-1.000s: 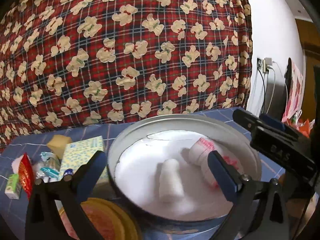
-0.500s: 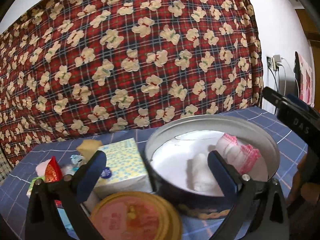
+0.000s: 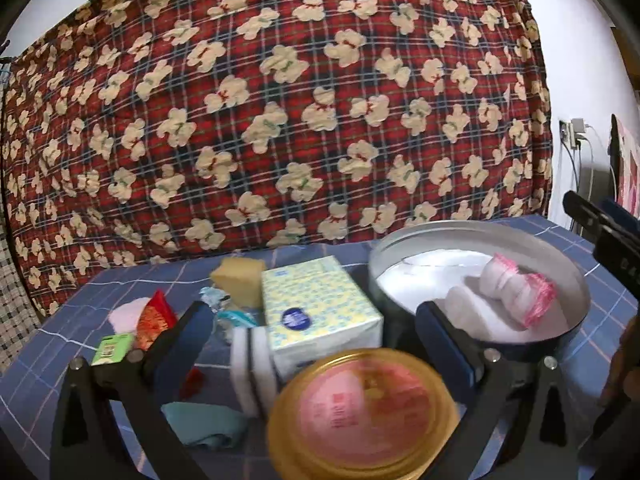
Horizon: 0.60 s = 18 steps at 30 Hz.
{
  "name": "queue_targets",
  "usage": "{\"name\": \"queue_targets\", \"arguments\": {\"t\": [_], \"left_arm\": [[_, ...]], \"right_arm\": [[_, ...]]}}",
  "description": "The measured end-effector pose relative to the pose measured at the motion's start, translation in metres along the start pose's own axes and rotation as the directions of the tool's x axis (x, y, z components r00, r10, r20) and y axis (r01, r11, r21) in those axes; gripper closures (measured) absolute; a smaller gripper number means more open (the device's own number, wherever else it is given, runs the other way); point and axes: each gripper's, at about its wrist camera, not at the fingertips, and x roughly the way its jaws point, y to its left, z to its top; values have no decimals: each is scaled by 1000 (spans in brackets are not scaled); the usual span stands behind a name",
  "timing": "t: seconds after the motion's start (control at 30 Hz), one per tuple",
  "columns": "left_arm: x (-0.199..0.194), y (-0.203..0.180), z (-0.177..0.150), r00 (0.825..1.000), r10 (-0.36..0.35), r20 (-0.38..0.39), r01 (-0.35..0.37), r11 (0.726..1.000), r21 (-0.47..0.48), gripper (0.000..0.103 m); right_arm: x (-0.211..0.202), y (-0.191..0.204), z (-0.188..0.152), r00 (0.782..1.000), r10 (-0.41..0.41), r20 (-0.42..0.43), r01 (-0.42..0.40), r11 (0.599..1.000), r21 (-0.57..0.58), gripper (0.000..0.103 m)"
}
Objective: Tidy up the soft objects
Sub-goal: 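Withdraw both grippers from the basin back toward the remaining items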
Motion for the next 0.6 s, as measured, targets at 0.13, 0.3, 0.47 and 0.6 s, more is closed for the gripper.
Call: {"name": "queue_targets", "arguments": {"t": [0.13, 0.3, 0.47, 0.6], "left_arm": [[0, 13, -3, 1000, 11, -8, -11, 1000, -4, 0], [1, 34, -6, 999, 35, -21, -36, 999, -27, 0], [5, 59, -9, 997, 57, -47, -60, 997, -57, 0], [5, 75, -11, 995, 86, -46, -89, 995, -54, 0]], "right_arm": [[-7, 15, -1, 999, 31, -19, -31, 999, -7, 21], [-10, 40, -5, 994, 88, -63, -88, 996, 6, 21], [-16, 75, -8, 983, 164, -79, -167, 986, -27, 21], [-16, 100, -11, 969, 222, -109, -227, 973, -34, 21]]}}
